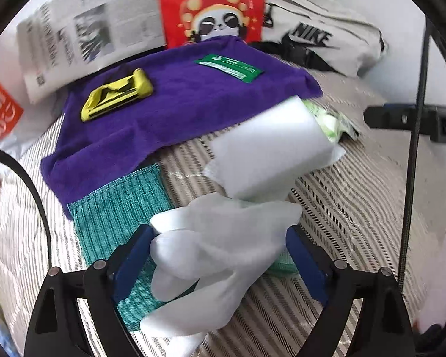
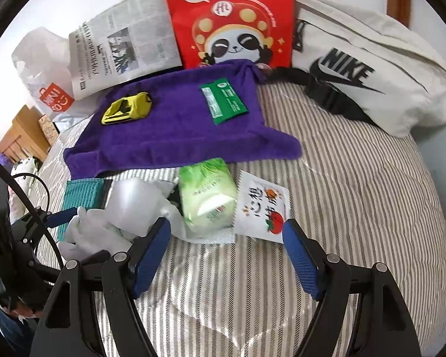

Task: Organize soft objects
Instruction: 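Grasp the white glove with the left tool while the right tool moves toward the sauce packet, then grasp the white tomato-sauce packet with the right tool while the left tool lifts the glove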

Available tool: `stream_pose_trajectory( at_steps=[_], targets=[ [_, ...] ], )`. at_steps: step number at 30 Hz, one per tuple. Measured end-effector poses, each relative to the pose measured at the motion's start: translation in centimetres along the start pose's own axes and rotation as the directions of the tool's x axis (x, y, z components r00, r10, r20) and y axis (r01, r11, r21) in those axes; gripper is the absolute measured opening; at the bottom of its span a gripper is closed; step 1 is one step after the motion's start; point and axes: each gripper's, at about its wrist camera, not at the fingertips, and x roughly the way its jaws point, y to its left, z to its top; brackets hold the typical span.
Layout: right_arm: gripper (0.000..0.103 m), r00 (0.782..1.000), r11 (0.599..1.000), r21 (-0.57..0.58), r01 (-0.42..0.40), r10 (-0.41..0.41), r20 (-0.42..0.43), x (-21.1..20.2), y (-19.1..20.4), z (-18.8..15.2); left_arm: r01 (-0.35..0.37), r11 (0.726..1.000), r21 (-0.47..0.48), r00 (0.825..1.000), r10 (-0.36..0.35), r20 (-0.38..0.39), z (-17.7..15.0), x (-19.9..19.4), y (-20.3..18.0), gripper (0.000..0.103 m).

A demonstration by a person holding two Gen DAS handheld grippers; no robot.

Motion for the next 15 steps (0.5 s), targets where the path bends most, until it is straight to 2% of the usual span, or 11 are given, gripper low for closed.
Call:
stream_pose_trajectory(
  at_steps=[4,6,9,10,11,12,15],
  targets=[
    [0.077,1.0,1.0,0.022,0.006,-0.006,-0.01,0.3,-0.8,-0.4,-0.079,0.993,0.082,0.997,0.078,0.014,0.2,0.6,-1.8,0.091],
    [0.077,1.0,1.0,0.028,0.013,-0.013,-0.015,0.4,-1.2,-0.7,-0.085,0.991,0.102,0.996,0.082,0.028,0.1,0.5,-2.1,0.088],
    [0.077,0.999,0.999,0.033,0.026,-0.026,-0.02,0.5,-1.7,-1.0,-0.071,0.993,0.097,0.997,0.066,0.049,0.1,0.0,-2.1,0.061],
    [0.077,0.999,0.999,0.035,0.027,-0.026,-0.021,0.6,-1.8,-1.1,-0.045,0.995,0.094,0.998,0.04,0.051,0.2,-0.2,-2.0,0.044],
    [0.077,0.999,0.999,0.04,0.028,-0.027,-0.023,0.7,-2.1,-1.2,0.002,0.997,0.082,0.999,-0.006,0.046,0.2,-0.5,-1.7,0.033],
    [0.077,0.999,0.999,0.043,0.029,-0.028,-0.024,0.8,-2.3,-1.2,0.043,0.997,0.063,0.998,-0.045,0.043,0.2,-0.7,-1.3,0.032],
    [0.077,0.999,0.998,0.055,0.035,-0.033,-0.026,1.0,-2.9,-1.4,0.098,0.994,0.042,0.993,-0.1,0.055,-0.3,-1.7,-0.6,0.027]
  ],
)
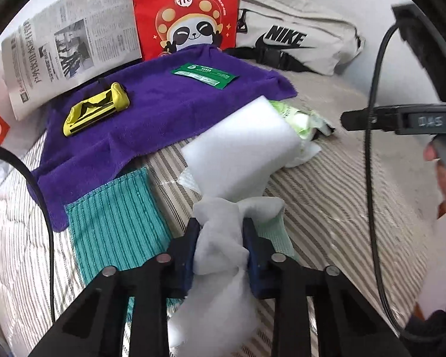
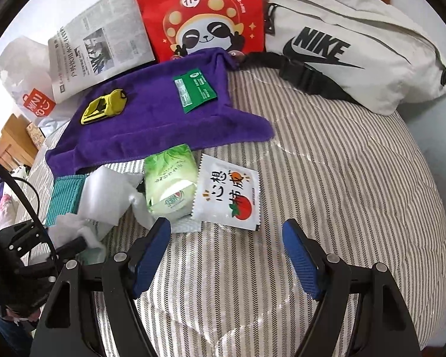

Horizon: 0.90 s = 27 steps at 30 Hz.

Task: Organize soft objects
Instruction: 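Grasp the white tomato-sauce packet with the right tool while the left tool lifts the glove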

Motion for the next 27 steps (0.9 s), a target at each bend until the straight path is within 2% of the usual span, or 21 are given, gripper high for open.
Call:
stream_pose_trajectory(
  at_steps=[3,7,13,20,24,27],
  targets=[
    [0.077,1.0,1.0,0.012,-0.005,0.005,0.001,0.1,-0.6,0.0,0.056,0.997,-0.043,0.998,-0.054,0.042,-0.1,-1.7,0.8,0.025],
    [0.077,1.0,1.0,0.023,0.004,-0.004,0.001,0.2,-1.0,0.1,0.09,0.994,-0.066,0.992,-0.084,0.095,-0.1,-4.3,1.5,0.025],
    [0.077,1.0,1.0,0.017,-0.003,0.002,0.009,0.1,-0.9,0.2,0.024,0.993,-0.113,0.993,-0.011,0.114,-0.6,-5.9,3.9,0.025],
    [0.077,0.999,0.999,0.0,-0.034,0.034,-0.008,1.3,0.1,0.8,0.015,0.977,-0.212,0.995,0.006,0.095,-1.0,-4.7,6.7,0.025],
    [0.077,1.0,0.995,-0.094,0.03,-0.03,-0.001,1.9,1.6,1.0,0.03,0.973,-0.23,0.995,-0.009,0.094,-1.3,-4.3,7.1,0.025],
    [0.077,0.998,0.993,-0.102,0.061,-0.063,-0.019,2.5,1.0,1.0,0.047,0.97,-0.238,0.995,-0.025,0.096,-1.5,-4.1,7.2,0.025]
  ],
)
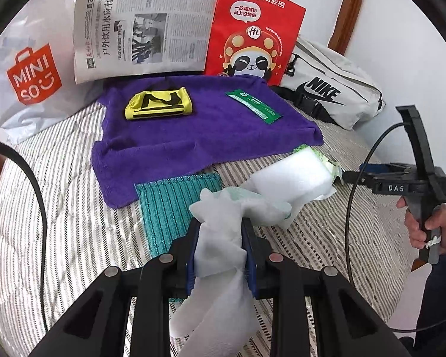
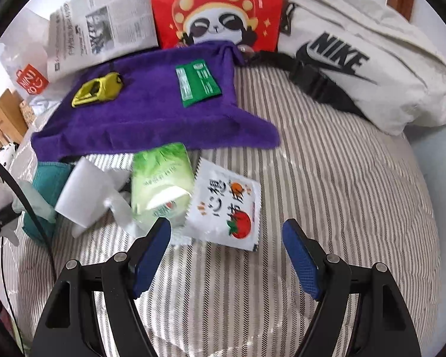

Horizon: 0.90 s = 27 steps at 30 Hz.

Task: Organize soft objects
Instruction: 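Grasp the white tomato-sauce packet with the right tool while the left tool lifts the glove, then carry the sauce packet and the glove toward the purple towel with both tools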

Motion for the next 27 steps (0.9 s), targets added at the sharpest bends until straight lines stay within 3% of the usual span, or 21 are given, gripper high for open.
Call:
stream_pose_trajectory(
  at_steps=[3,6,8,13,23,27],
  targets=[
    [0.077,1.0,1.0,-0.014,-0.027,0.027,-0.014,0.8,-0.2,-0.3,0.013,1.0,-0.001,1.0,-0.013,-0.008,0.0,0.4,-0.1,0.025],
    [0.075,0.999,0.998,-0.058,0.009,-0.011,-0.033,2.1,0.3,-0.5,0.016,1.0,0.01,1.0,-0.016,-0.02,-0.1,0.8,-0.3,0.025],
    [0.066,0.999,0.996,-0.082,0.035,-0.038,-0.032,2.9,0.6,-0.6,0.015,1.0,0.014,1.0,-0.015,-0.027,-0.3,1.1,-0.4,0.025],
    [0.021,1.0,0.996,-0.091,0.017,-0.017,0.006,2.8,0.6,-0.4,0.018,1.0,0.008,0.999,-0.018,-0.036,-0.6,1.3,-0.3,0.025],
    [0.014,0.999,0.998,-0.052,-0.022,0.024,0.042,2.2,-0.8,0.7,0.031,1.0,-0.004,0.998,-0.031,-0.048,-0.7,1.9,-0.3,0.025],
    [0.013,0.999,1.0,0.007,0.004,-0.004,0.032,2.5,-1.8,0.9,0.037,0.999,-0.01,0.998,-0.038,-0.05,-0.7,2.0,-0.2,0.025]
  ],
)
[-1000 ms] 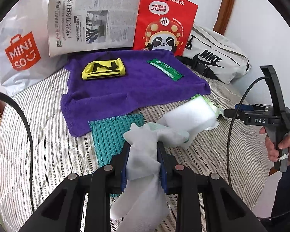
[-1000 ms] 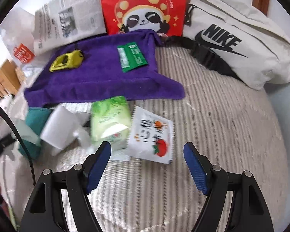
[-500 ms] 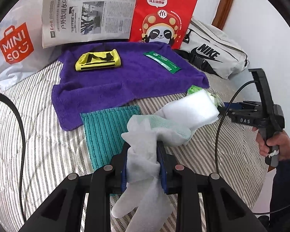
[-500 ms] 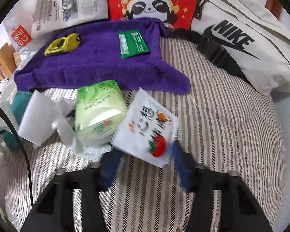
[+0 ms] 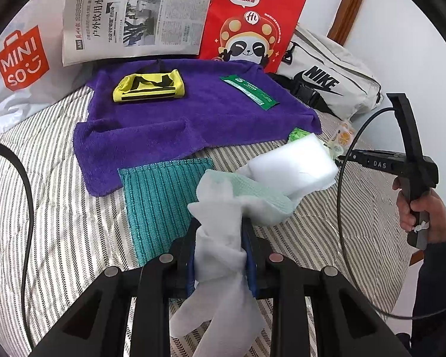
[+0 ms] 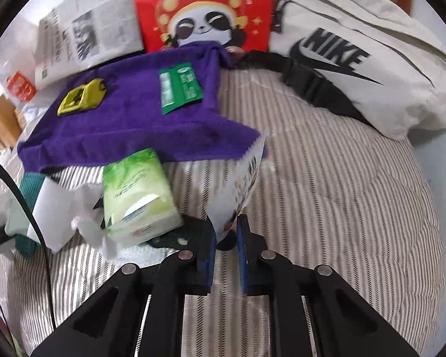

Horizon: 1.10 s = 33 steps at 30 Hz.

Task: Organize soft objects
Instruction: 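Carry the sauce packet and the glove toward the purple towel with both tools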

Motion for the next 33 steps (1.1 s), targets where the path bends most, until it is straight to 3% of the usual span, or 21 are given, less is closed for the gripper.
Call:
stream_pose_trajectory(
  at_steps=[8,12,17,33],
  targets=[
    [0.013,1.0,0.997,0.073,-0.008,0.008,0.004,1.4,-1.8,1.0,0.0,1.0,0.003,1.0,0.0,-0.008,0.0,0.4,-0.1,0.026],
    [0.007,1.0,0.996,0.088,-0.024,0.023,0.016,1.8,-2.2,1.4,0.001,1.0,-0.006,1.0,-0.001,-0.007,0.1,0.4,0.1,0.026],
    [0.005,0.997,0.994,0.096,-0.054,0.048,0.063,0.7,-2.6,1.3,0.018,1.0,-0.021,1.0,-0.018,-0.006,0.0,0.6,0.4,0.025],
    [0.004,0.991,0.994,0.075,-0.085,0.077,0.105,-2.0,-1.7,1.3,0.029,0.998,-0.05,0.999,-0.027,0.029,0.7,-1.6,1.1,0.022]
  ],
)
